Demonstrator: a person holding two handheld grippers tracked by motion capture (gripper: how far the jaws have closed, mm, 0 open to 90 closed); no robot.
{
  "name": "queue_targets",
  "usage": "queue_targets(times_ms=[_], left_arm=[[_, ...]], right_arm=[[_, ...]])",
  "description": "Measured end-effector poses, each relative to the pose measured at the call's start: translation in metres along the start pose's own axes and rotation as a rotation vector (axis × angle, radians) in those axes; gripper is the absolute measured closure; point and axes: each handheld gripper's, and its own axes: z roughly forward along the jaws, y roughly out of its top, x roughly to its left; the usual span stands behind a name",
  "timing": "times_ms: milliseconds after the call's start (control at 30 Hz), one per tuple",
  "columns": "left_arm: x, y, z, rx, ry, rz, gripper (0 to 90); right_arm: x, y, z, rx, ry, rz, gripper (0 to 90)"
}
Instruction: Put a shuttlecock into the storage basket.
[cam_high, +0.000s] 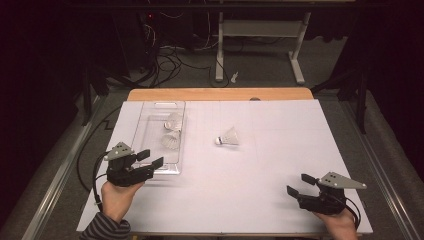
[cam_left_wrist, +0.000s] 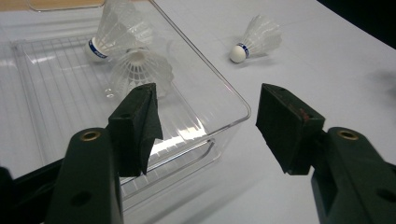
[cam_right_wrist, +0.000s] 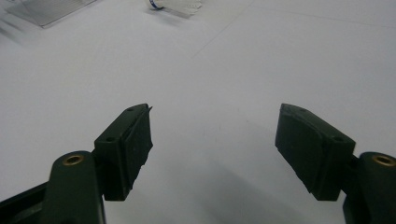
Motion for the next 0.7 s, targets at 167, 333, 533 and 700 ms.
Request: queue_targets(times_ms=[167, 333, 533, 700], left_arm=[[-0.002, -0.006, 0.000, 0.002, -0.004, -0.001, 39.6], [-0.003, -0.010, 0.000, 0.001, -0.005, -0.003, 39.6], [-0.006, -0.013, 0.001, 0.000, -0.012, -0.001, 39.5], [-0.010, -0.017, 0.004, 0.005, -0.024, 0.004, 39.6]], right_arm=[[0.000, 0.000, 0.000, -0.002, 0.000, 0.000, 27.7], [0.000, 0.000, 0.000, 0.002, 0.001, -0.003, 27.7], [0.000, 0.000, -0.001, -0.003, 0.002, 0.000, 27.7], [0.001, -0.001, -0.002, -0.003, 0.003, -0.005, 27.7]])
